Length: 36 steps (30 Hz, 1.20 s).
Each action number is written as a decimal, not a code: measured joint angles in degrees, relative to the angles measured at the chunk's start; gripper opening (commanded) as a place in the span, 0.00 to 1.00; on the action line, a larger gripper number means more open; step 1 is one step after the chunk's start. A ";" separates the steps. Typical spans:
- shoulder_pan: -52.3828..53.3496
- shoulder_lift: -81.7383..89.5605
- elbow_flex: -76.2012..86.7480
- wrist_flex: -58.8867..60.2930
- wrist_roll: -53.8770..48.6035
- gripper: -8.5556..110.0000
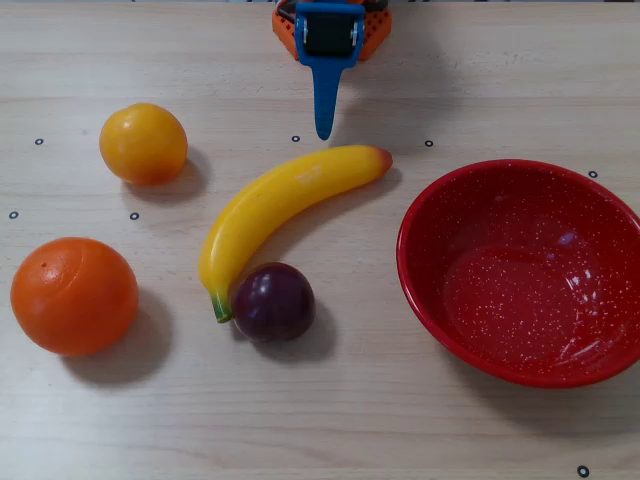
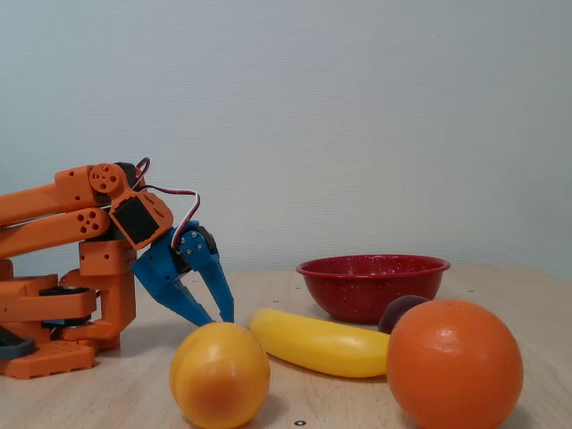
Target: Put banana in the red bowl.
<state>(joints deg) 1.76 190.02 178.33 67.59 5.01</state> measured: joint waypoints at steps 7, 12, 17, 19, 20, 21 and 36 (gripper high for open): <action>0.00 0.00 0.00 0.00 0.00 0.13; 0.00 0.00 0.00 0.00 0.00 0.15; 0.00 0.00 0.00 0.00 0.00 0.18; 0.00 0.00 0.00 0.00 0.00 0.18; 0.00 0.00 0.00 0.00 0.00 0.18; 0.00 0.00 0.00 0.00 0.00 0.17; 0.00 0.00 0.00 0.00 0.00 0.07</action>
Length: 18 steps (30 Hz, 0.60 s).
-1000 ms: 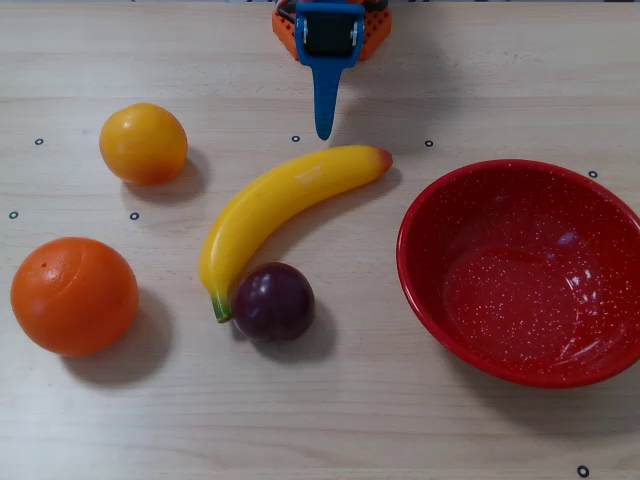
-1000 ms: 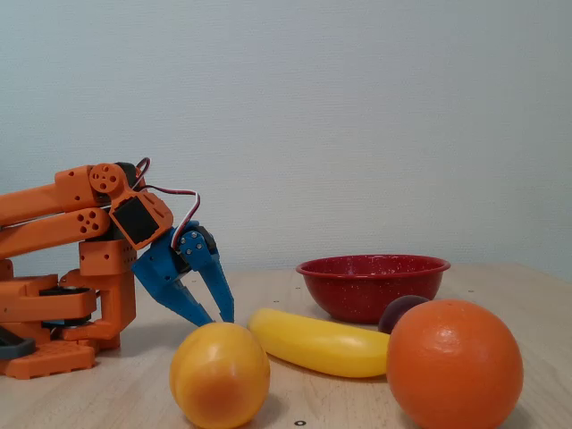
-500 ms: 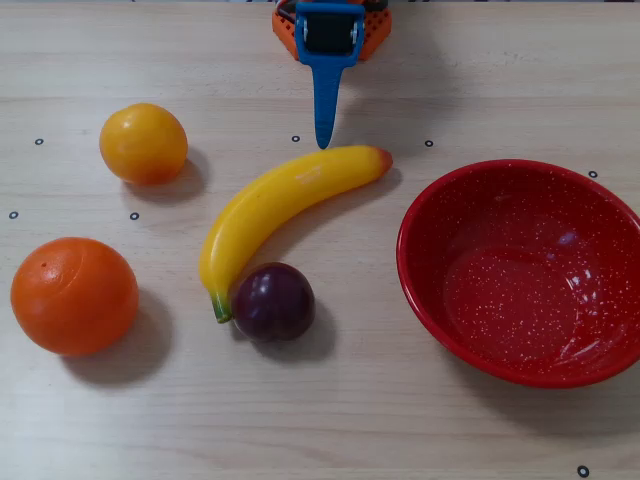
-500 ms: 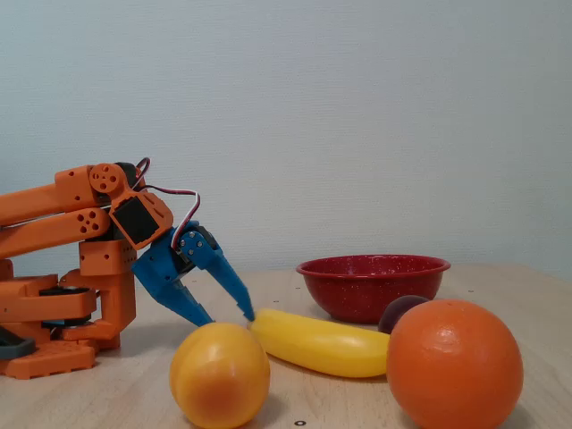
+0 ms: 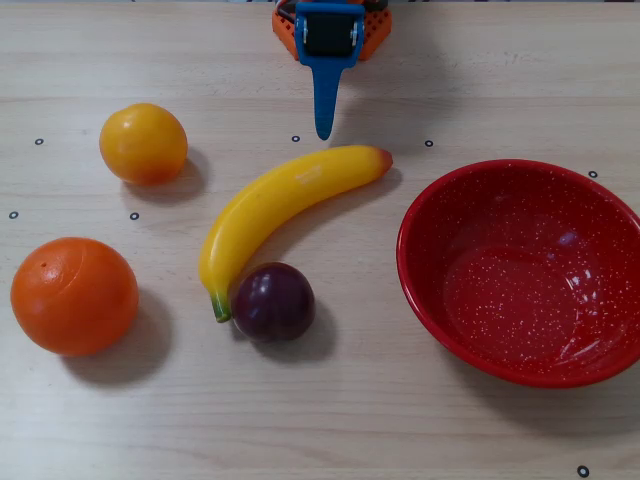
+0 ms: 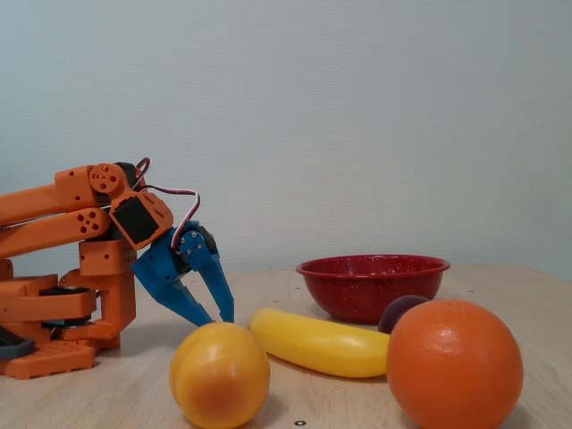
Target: Put banana in the red bowl.
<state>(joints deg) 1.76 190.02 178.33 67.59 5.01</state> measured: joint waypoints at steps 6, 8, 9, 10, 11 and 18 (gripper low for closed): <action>-0.97 0.00 -0.18 0.00 -1.49 0.07; -0.97 0.00 -0.79 0.00 -2.72 0.07; -0.88 0.00 -1.14 0.00 -3.43 0.07; -0.88 -1.32 -2.02 0.00 -4.22 0.07; -0.88 -2.64 -2.90 0.00 -4.75 0.07; -0.18 -8.79 -8.70 2.72 -15.12 0.07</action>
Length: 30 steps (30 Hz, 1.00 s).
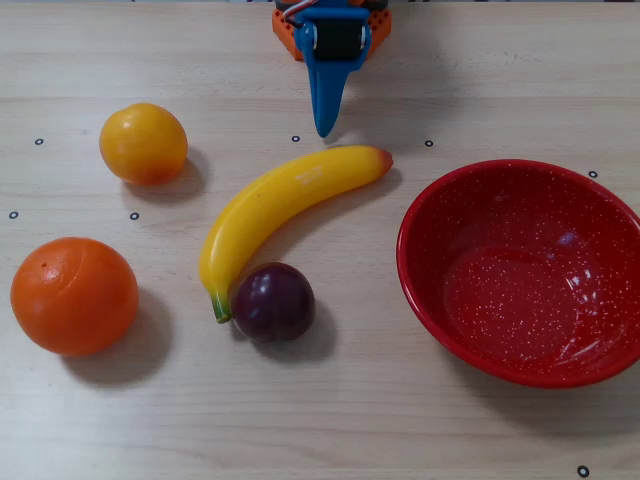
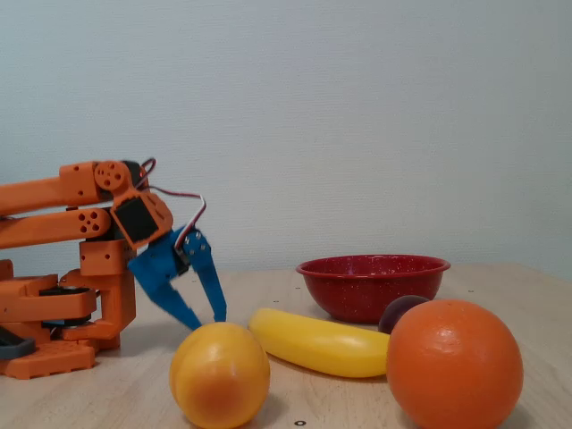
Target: Put banana in the red bowl.
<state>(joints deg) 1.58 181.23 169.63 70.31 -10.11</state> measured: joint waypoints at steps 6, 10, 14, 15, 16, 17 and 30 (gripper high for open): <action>5.36 -6.94 -11.43 1.05 -12.48 0.07; 9.14 -12.13 -17.05 2.46 -20.57 0.07; 12.66 -18.98 -20.83 5.98 -30.85 0.07; 13.54 -21.09 -21.71 6.59 -33.57 0.07; 14.68 -23.20 -22.59 6.68 -35.68 0.07; 16.00 -24.43 -23.73 6.77 -37.71 0.07; 18.54 -49.13 -41.92 8.53 -42.98 0.23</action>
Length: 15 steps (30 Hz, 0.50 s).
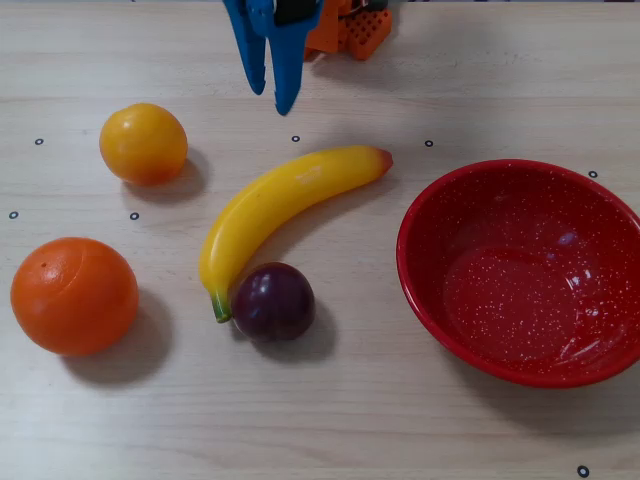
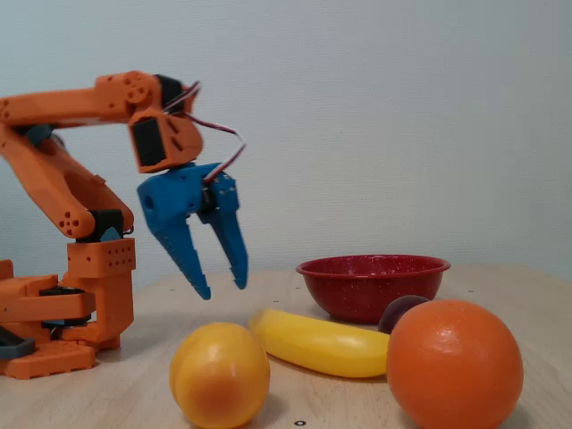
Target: Put banana in the red bowl.
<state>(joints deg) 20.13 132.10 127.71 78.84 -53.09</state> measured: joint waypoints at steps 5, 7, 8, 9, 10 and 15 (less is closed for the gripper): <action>0.26 -13.97 -11.43 3.34 0.18 0.34; 0.18 -19.42 -16.00 5.80 0.44 0.36; 0.18 -22.41 -18.37 6.68 1.23 0.37; 0.18 -25.14 -20.74 8.17 1.58 0.37; 0.26 -27.33 -22.94 9.67 1.93 0.38; 0.00 -34.63 -28.12 11.43 4.39 0.42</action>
<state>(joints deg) 20.13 97.47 99.58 90.26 -48.69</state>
